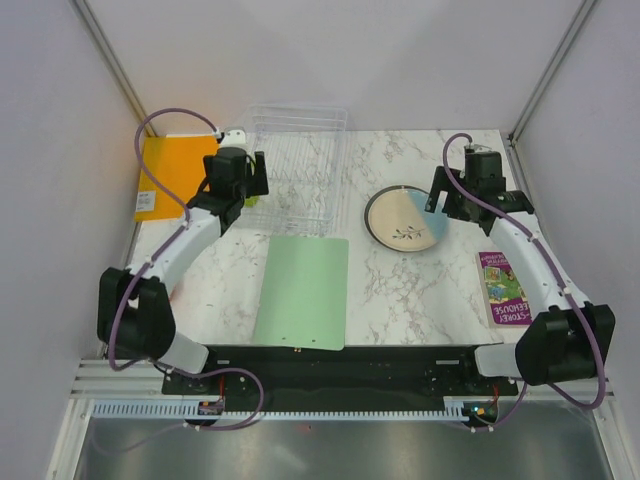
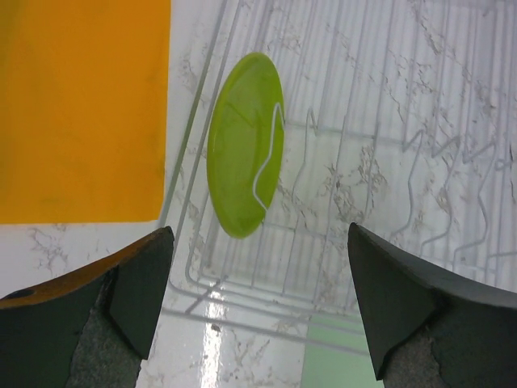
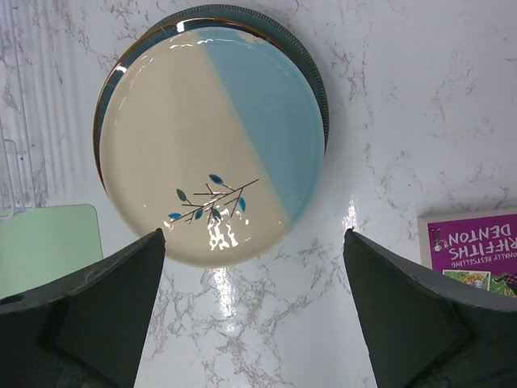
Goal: Unload the plates from the dish rack
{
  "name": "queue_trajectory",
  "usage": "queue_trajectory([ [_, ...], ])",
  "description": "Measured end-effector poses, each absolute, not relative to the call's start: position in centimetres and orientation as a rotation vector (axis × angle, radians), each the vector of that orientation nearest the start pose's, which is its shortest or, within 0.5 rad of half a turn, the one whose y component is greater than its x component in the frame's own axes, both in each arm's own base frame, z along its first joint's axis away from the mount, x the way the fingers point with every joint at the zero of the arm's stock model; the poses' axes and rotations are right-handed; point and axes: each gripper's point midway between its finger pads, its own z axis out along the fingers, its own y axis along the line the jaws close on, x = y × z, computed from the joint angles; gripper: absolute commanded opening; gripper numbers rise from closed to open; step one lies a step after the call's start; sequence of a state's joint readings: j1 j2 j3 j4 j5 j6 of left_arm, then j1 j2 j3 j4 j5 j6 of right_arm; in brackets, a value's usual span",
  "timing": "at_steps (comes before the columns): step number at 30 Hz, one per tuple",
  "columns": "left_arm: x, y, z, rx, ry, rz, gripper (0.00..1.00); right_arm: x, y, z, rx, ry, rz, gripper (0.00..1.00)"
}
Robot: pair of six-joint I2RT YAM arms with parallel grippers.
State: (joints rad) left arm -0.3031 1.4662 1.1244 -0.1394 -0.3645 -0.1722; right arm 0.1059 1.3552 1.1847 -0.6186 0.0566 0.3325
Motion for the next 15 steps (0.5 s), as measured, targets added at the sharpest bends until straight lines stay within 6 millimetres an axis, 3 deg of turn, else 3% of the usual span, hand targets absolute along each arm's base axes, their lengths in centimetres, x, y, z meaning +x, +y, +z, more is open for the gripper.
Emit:
queue_trajectory([
  [5, 47.3, -6.9, 19.7, -0.1, 2.022, 0.119, 0.94, 35.7, 4.2, 18.9, 0.291, 2.337, 0.153, 0.98],
  [15, 49.8, -5.9, 17.7, -0.109, 2.059, 0.151, 0.88, 35.5, 4.3, 17.6, 0.284, 2.383, 0.146, 0.98],
])
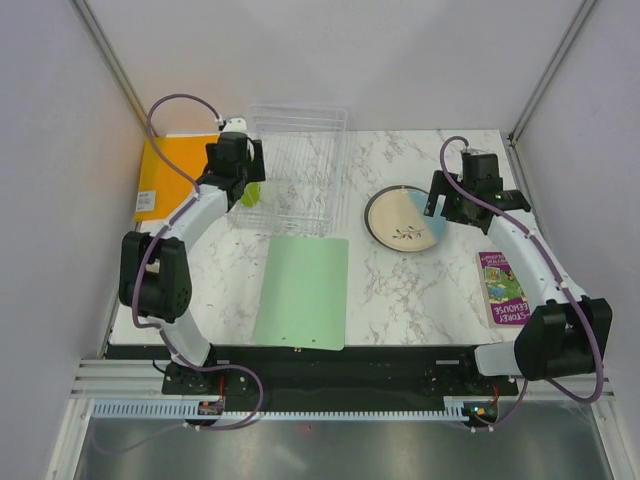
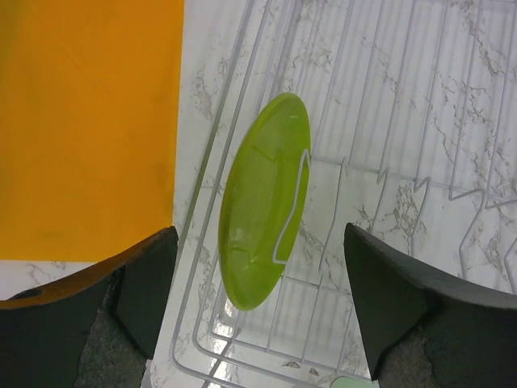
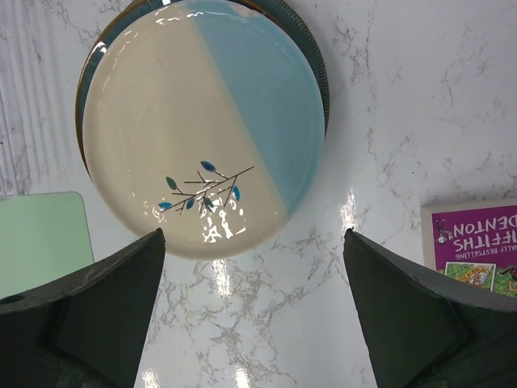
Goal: Unload the plates from the dish rack
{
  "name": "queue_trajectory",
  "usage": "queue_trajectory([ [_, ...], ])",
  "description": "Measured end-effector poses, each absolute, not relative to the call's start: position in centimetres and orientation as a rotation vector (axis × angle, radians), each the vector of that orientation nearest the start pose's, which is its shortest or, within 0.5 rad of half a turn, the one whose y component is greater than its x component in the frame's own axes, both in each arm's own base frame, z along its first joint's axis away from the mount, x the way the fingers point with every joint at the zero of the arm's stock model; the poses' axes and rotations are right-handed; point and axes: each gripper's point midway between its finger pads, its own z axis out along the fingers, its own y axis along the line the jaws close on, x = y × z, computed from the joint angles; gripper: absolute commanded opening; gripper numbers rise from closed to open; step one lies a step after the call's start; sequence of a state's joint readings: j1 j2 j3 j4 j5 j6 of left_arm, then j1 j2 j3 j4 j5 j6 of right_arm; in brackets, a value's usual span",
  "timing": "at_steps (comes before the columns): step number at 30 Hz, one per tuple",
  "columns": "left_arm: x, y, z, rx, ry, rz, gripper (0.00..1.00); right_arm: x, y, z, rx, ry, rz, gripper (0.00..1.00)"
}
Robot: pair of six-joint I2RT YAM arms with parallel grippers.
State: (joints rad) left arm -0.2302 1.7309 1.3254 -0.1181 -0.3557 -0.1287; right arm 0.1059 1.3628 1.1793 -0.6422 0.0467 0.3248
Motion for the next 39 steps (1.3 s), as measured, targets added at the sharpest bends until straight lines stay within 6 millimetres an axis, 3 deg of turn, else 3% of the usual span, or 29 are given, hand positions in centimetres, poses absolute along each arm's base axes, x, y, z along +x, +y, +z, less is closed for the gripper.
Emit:
queue_trajectory([
  [6, 50.5, -5.9, 15.7, -0.102, 2.097, 0.156, 0.84, 35.3, 4.5, 16.2, 0.281, 2.422, 0.155, 0.98],
  [9, 50.7, -6.1, 15.2, -0.096, 2.109, 0.152, 0.76, 35.2, 4.6, 15.7, 0.28, 2.433, 0.16, 0.98],
  [12, 50.9, -6.2, 15.0, -0.095, 2.113, 0.153, 0.65, 35.2, 4.7, 15.6, 0.278, 2.436, 0.164, 0.98],
  [15, 51.1, -6.1, 15.0, -0.097, 2.113, 0.156, 0.45, 35.2, 4.7, 15.6, 0.277, 2.434, 0.166, 0.98],
  [18, 51.1, -6.1, 14.9, -0.096, 2.114, 0.157, 0.43, 35.2, 4.7, 15.5, 0.277, 2.434, 0.168, 0.98],
  [20, 51.1, -6.1, 15.0, -0.097, 2.113, 0.157, 0.36, 35.2, 4.7, 15.4, 0.276, 2.436, 0.167, 0.98],
  [24, 51.2, -6.0, 15.3, -0.101, 2.11, 0.163, 0.14, 35.1, 4.7, 15.1, 0.277, 2.442, 0.166, 0.98],
  [27, 51.1, -5.5, 15.1, -0.1, 2.118, 0.2, 0.04, 35.1, 4.7, 15.1, 0.277, 2.441, 0.167, 0.98],
  [39, 51.3, -5.0, 15.1, -0.103, 2.144, 0.244, 0.02, 34.8, 4.7, 14.6, 0.278, 2.453, 0.164, 0.98],
])
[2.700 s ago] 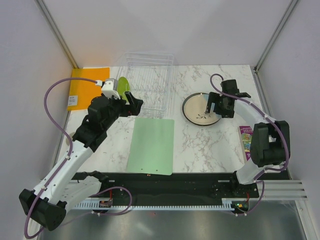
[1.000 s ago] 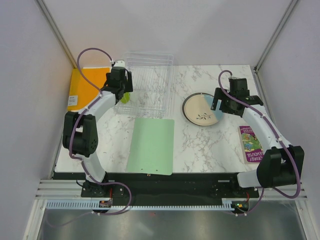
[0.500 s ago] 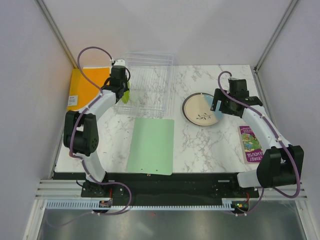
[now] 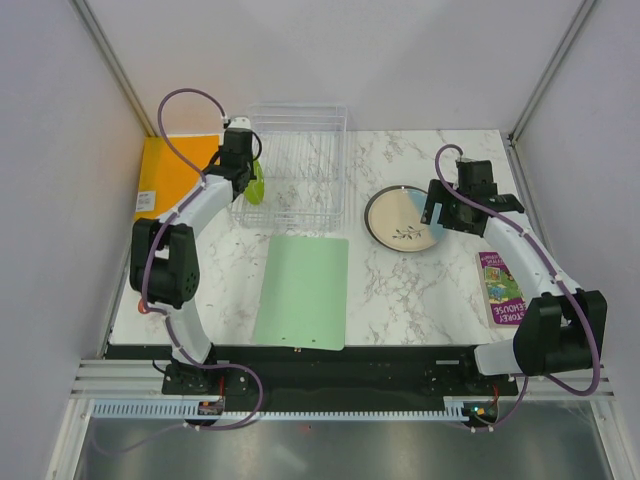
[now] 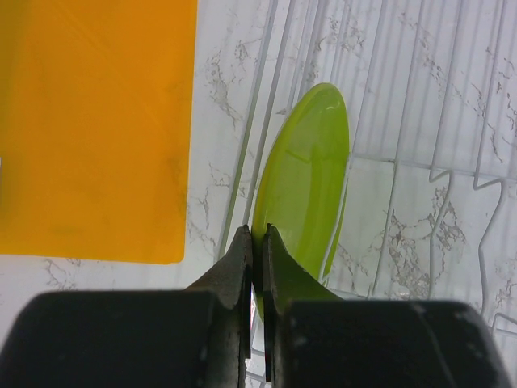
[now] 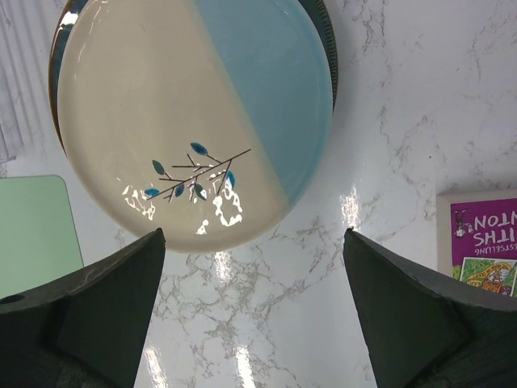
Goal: Unload the plates from the dish rack
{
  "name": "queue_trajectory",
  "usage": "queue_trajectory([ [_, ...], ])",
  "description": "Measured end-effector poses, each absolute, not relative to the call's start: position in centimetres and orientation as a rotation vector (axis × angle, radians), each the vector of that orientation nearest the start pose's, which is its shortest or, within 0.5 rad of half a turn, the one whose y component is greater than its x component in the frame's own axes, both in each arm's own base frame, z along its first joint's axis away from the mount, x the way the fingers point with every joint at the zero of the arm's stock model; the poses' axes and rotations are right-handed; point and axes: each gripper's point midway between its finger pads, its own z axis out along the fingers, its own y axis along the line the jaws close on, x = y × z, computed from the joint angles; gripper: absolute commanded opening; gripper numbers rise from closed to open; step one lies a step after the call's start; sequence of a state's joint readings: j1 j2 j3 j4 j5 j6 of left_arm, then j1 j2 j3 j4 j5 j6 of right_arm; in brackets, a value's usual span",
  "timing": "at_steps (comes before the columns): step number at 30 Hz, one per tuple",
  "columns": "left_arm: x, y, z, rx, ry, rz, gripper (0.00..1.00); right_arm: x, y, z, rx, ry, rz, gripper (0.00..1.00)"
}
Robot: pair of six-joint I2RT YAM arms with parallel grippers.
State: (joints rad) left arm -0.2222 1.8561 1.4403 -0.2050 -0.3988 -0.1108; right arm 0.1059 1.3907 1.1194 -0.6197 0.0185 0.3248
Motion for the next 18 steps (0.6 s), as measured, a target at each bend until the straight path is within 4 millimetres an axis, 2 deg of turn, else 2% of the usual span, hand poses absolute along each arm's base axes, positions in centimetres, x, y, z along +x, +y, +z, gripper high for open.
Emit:
queue_trajectory([
  [6, 51.2, -4.9, 15.7, -0.107, 2.147, 0.265, 0.02, 34.7, 4.7, 14.5, 0.279, 2.456, 0.164, 0.98],
  [10, 51.2, -4.9, 17.0, -0.103, 2.131, 0.276, 0.02, 34.6, 4.7, 14.8, 0.277, 2.447, 0.169, 0.98],
  [14, 50.8, -4.4, 20.5, -0.118, 2.074, 0.298, 0.02, 34.4, 4.7, 15.7, 0.274, 2.422, 0.175, 0.98],
  [18, 49.7, -4.3, 25.9, -0.137, 1.979, 0.26, 0.02, 34.1, 4.7, 16.7, 0.271, 2.397, 0.184, 0.98],
])
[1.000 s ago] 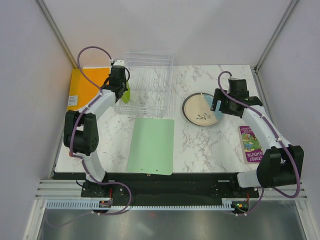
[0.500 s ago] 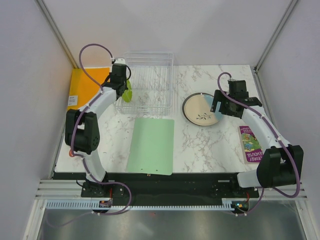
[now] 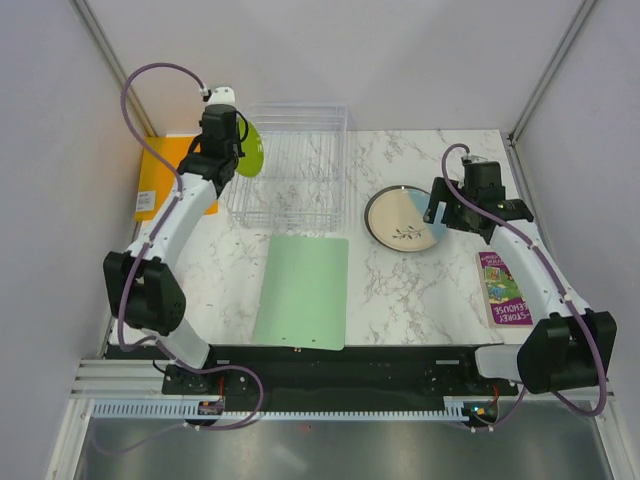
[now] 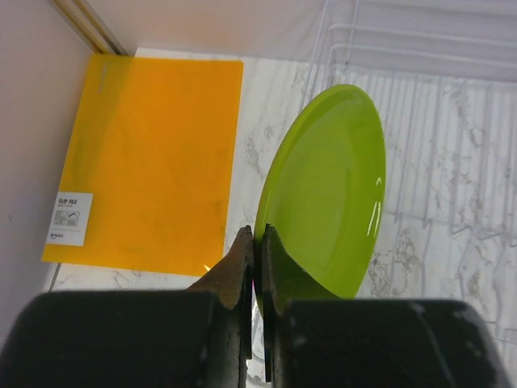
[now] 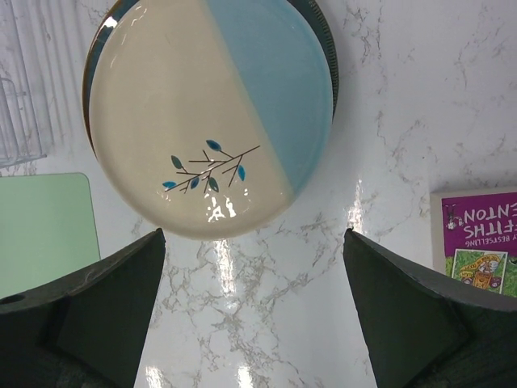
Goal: Unload the plates from the dish rack
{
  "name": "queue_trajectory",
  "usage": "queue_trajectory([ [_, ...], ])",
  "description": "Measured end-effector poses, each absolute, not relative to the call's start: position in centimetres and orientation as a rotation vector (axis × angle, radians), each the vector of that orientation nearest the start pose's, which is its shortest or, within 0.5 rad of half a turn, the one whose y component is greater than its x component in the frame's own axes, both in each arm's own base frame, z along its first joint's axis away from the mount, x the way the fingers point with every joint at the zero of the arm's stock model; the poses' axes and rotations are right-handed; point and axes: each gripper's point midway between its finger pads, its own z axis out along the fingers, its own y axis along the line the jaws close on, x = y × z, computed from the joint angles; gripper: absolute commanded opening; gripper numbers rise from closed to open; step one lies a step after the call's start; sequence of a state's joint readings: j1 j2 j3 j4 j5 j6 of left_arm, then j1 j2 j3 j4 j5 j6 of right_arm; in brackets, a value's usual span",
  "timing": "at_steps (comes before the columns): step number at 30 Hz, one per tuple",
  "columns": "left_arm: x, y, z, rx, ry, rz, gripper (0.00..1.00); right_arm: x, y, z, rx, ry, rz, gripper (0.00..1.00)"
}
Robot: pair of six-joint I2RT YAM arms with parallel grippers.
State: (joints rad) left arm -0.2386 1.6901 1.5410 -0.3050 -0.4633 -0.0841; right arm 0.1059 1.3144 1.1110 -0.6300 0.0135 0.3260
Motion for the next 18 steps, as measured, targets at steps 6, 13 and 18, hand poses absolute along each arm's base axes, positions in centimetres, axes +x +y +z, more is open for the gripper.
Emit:
queue_trajectory([
  [6, 45.5, -6.4, 33.5, -0.123, 1.854, 0.036, 0.02, 33.3, 5.6, 18.5, 0.252, 2.358, 0.26, 0.98],
  [13, 39.1, -12.2, 34.7, -0.065, 1.843, -0.455, 0.02, 33.5, 9.1, 21.4, 0.198, 2.26, 0.52, 0.98],
  [18, 36.0, -16.8, 28.2, -0.035, 1.997, -0.746, 0.02, 32.9, 12.3, 23.2, 0.156, 2.184, 0.716, 0.98],
])
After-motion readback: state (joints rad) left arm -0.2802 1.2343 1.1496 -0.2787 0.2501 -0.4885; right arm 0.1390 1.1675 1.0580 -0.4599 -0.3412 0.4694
